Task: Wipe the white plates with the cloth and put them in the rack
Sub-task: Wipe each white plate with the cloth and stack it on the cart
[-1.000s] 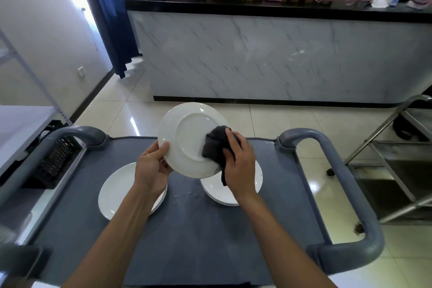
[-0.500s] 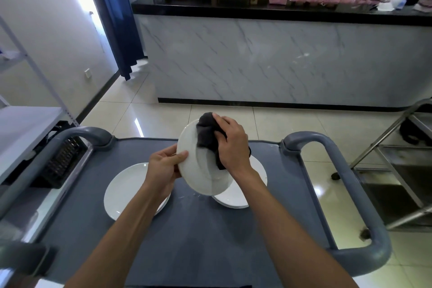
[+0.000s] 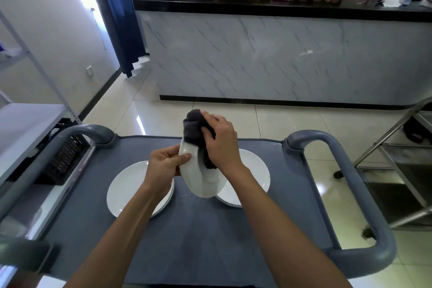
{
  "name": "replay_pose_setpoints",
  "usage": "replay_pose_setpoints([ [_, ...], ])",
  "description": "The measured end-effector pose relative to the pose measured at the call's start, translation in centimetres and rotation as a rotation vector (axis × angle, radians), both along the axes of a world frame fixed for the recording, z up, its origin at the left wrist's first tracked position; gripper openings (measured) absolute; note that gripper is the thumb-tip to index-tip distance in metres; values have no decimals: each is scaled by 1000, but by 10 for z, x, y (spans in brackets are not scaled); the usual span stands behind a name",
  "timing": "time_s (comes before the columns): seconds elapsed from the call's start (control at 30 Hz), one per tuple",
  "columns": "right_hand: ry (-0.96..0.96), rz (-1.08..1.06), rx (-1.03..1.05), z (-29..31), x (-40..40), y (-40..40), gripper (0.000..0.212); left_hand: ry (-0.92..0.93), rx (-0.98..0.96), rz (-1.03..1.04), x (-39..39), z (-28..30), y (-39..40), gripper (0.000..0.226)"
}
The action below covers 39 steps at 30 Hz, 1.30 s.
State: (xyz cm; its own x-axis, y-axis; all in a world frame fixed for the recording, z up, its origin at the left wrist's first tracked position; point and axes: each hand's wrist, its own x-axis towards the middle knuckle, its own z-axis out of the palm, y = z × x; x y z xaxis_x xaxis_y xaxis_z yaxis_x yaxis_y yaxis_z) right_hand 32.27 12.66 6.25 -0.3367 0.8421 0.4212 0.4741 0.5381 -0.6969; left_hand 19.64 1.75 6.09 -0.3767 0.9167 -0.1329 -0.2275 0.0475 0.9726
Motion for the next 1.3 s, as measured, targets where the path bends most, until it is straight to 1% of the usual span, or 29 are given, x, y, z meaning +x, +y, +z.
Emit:
replay_pose_setpoints([
  [0.1, 48, -65, -55, 3, 6, 14, 46, -56, 15, -10, -2, 1, -4, 27],
  [0.37, 111, -94, -191, 8, 21, 28, 43, -220, 40, 1, -1, -2, -9, 33],
  [0.47, 138, -107, -246, 15, 32, 32, 38, -266, 53, 10, -5, -2, -11, 34],
  [0.63, 238, -91, -418, 15, 54, 39, 28, -319, 68, 28, -14, 0, -16, 37],
  [0.77, 340, -96, -545, 5, 64, 41, 21, -372, 88, 87, -17, 0, -15, 31],
  [0.83, 411, -96, -585, 3, 67, 37, 21, -402, 98, 126, -16, 0, -11, 29],
  [0.9, 479, -97, -599, 1, 67, 30, 23, -435, 115, 152, -15, 3, -7, 33],
  [1.03, 575, -100, -583, -4, 60, 18, 17, -463, 155, 165, -15, 7, 4, 30],
  [1.3, 576, -193, -535, -15, 58, 0, 30, -514, 168, 223, -5, 8, 18, 28],
])
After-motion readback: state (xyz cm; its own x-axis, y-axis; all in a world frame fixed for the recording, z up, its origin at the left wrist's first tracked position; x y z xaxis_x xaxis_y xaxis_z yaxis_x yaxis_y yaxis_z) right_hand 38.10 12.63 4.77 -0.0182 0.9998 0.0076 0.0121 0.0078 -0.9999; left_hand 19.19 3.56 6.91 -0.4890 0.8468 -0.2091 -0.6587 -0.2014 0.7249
